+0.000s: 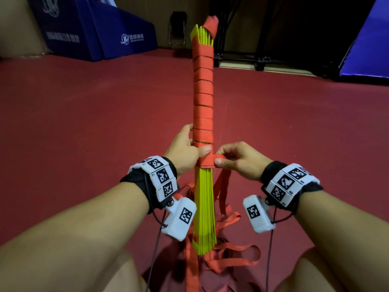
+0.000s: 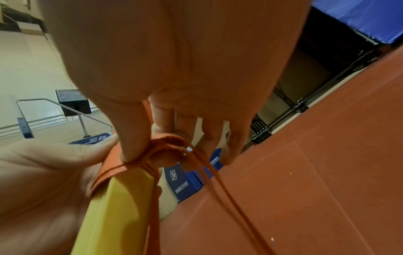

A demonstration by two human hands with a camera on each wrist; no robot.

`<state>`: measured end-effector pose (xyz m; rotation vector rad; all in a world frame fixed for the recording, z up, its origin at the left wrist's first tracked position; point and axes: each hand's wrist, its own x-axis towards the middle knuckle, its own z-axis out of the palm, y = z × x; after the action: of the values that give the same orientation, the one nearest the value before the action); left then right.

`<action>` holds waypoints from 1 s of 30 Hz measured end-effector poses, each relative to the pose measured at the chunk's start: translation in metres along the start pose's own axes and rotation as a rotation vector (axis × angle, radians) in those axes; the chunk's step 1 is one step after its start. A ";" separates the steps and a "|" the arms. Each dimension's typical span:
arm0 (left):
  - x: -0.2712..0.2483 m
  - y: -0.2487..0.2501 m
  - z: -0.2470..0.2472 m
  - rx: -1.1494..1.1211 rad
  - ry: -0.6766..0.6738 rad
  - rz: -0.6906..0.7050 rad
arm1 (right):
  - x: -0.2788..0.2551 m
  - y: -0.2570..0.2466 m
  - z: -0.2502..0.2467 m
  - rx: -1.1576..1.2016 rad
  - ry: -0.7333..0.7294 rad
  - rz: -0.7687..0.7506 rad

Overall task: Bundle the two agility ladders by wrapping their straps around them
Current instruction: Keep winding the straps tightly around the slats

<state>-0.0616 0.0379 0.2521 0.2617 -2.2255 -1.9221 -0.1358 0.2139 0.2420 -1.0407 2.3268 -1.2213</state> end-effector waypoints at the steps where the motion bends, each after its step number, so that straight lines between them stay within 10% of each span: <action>1: 0.001 0.000 -0.001 -0.024 -0.004 -0.013 | 0.000 0.000 0.000 0.018 -0.006 -0.003; 30: -0.006 0.010 -0.004 -0.346 -0.139 0.010 | -0.001 -0.007 0.008 0.454 0.148 -0.029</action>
<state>-0.0548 0.0373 0.2628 0.0663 -1.9172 -2.3363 -0.1270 0.2077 0.2430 -0.8485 1.9917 -1.7808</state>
